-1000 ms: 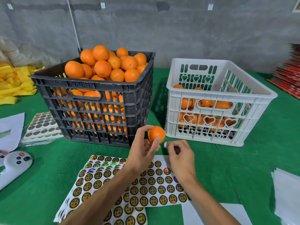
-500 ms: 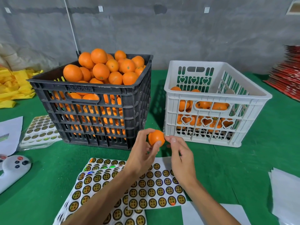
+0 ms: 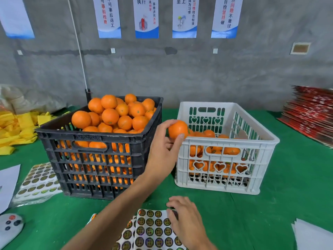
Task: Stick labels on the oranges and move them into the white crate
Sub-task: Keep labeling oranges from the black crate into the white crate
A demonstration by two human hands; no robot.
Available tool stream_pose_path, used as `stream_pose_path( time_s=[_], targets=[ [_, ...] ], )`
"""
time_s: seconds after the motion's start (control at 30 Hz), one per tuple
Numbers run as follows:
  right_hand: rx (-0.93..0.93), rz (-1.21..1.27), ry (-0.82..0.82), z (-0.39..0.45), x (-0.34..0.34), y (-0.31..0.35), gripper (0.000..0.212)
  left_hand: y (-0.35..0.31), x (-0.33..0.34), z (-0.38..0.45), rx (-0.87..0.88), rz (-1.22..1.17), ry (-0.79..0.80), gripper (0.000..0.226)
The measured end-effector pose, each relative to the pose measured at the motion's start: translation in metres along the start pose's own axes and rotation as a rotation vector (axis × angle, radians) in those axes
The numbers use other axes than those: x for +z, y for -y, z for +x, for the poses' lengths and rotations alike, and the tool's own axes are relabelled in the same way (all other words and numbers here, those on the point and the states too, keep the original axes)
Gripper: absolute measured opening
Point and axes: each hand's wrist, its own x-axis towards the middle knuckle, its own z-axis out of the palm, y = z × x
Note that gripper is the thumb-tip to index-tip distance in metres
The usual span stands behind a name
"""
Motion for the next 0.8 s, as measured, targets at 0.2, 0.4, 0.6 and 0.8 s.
stream_pose_path(
  time_s=[0.2, 0.4, 0.6, 0.8],
  targets=[
    [-0.005, 0.027, 0.045, 0.004, -0.006, -0.002, 0.033, 0.000, 0.042, 0.049, 0.171, 0.340, 0.119, 0.040],
    [-0.019, 0.014, 0.114, 0.010, -0.013, -0.005, 0.036, -0.001, 0.035, 0.057, 0.086, 0.468, 0.183, 0.036],
    [-0.060, -0.052, 0.011, 0.007, 0.000, -0.006, 0.036, -0.026, -0.033, 0.068, 0.096, 0.481, 0.091, 0.026],
    [0.002, -0.080, -0.111, 0.011, 0.006, -0.002, 0.035, -0.046, -0.109, 0.091, 0.028, 0.748, 0.028, 0.007]
  ],
)
